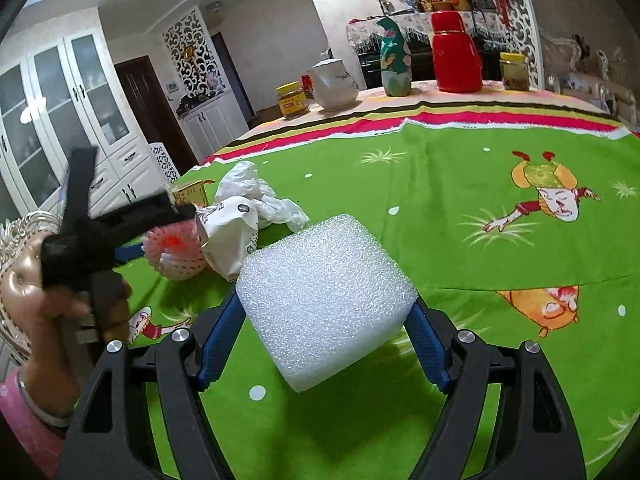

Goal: Collect trash
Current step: 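Grasp a pink foam fruit net with the left tool while the right tool grasps a white foam block, then carry the fruit net and foam block to the pink bin and open both tools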

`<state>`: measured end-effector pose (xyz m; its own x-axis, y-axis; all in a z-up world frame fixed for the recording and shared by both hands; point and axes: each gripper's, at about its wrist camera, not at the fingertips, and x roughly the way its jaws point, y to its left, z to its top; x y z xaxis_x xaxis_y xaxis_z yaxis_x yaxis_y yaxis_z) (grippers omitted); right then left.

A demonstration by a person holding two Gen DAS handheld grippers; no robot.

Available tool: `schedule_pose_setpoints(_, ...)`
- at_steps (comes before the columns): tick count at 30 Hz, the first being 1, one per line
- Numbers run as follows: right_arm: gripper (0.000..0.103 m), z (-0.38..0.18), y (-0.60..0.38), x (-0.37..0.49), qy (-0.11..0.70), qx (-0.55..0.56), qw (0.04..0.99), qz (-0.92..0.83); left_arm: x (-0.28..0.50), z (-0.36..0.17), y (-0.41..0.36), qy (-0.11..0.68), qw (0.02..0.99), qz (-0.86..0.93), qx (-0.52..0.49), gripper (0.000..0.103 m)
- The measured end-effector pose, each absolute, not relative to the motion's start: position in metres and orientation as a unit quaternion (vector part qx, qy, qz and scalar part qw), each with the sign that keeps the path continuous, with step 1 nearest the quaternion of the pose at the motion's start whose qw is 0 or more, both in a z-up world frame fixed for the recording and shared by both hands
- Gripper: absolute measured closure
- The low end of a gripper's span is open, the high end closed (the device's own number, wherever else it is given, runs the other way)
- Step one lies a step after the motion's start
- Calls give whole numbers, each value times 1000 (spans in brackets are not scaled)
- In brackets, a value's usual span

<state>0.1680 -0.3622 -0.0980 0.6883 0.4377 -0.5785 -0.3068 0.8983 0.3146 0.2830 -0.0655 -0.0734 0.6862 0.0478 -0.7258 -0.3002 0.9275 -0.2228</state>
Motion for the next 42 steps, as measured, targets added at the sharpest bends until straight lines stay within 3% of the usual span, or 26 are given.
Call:
schedule_pose_setpoints(2, 29, -99, -363, 169, 340, 102, 913, 202, 286, -83, -69, 392, 903, 83, -153, 5)
schedule_pose_setpoints(4, 29, -99, -364, 168, 340, 104, 913, 203, 281, -89, -74, 391, 908, 64, -140, 18)
schedule_pose_setpoints(6, 29, -98, -363, 167, 339, 102, 913, 203, 274, -89, -78, 385, 912, 34, -134, 43)
schedule_pose_setpoints(8, 29, -98, -362, 166, 337, 101, 914, 204, 265, -82, -84, 372, 920, 31, -114, 56)
schedule_pose_setpoints(11, 29, -98, -363, 165, 336, 101, 914, 203, 255, -73, -89, 360, 928, 23, -95, 63)
schedule_pose_setpoints(24, 29, -105, -368, 173, 355, 121, 908, 189, 198, -50, -86, 260, 963, 27, -66, 63)
schedule_pose_setpoints(42, 29, -96, -338, 162, 330, 6, 936, 127, 193, -48, -85, 241, 969, 20, -45, 62)
